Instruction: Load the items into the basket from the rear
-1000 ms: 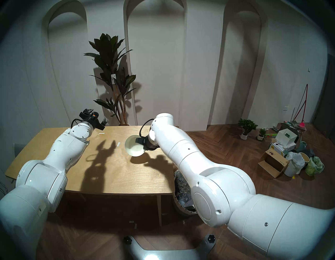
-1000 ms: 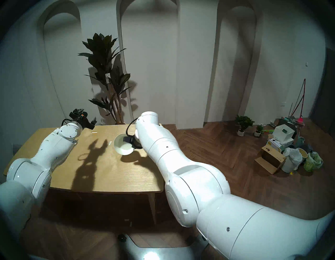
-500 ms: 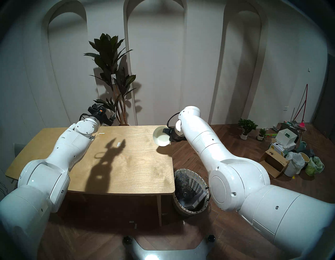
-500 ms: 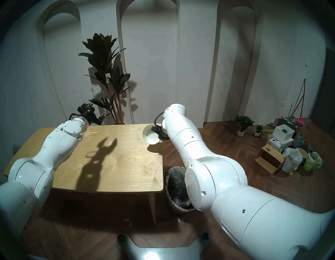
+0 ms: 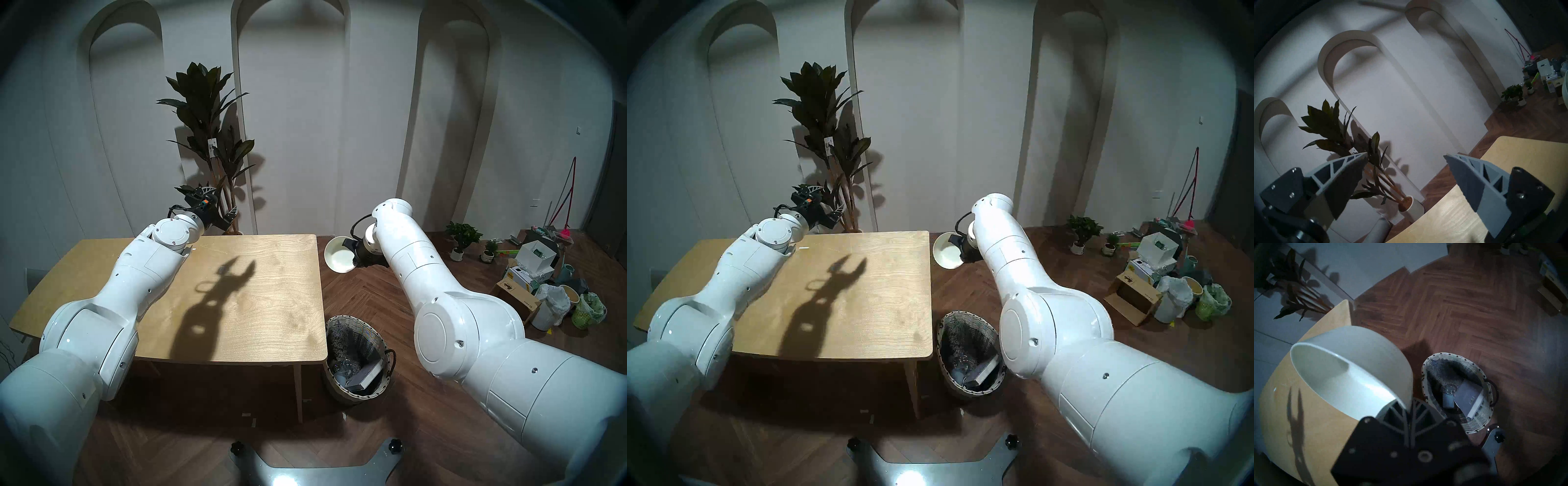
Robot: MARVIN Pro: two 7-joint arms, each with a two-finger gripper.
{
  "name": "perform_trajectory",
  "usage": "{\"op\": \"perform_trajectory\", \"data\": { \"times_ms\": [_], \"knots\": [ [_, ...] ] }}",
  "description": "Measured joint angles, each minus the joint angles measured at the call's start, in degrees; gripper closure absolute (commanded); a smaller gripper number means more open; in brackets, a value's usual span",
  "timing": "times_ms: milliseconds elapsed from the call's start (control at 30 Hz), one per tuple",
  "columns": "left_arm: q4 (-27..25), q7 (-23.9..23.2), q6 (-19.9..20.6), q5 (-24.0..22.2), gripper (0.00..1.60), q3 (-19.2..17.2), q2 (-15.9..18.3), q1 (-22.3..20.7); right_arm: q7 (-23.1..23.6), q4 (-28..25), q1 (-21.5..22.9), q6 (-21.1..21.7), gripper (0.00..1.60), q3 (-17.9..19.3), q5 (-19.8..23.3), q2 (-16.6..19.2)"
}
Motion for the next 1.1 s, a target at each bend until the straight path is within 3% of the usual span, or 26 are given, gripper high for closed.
{"op": "perform_trajectory", "data": {
  "times_ms": [600,1100],
  "knots": [
    [-9.6,-6.1,1.3,-3.1,0.00,-0.2,0.0,3.2,-10.4,7.9,0.9,-0.4,1.60,10.9,5.4,0.4],
    [-20.8,-10.2,8.6,-6.4,0.00,-1.4,2.8,8.8,-18.7,11.8,3.1,-8.1,1.60,18.9,9.4,-0.1]
  ]
}}
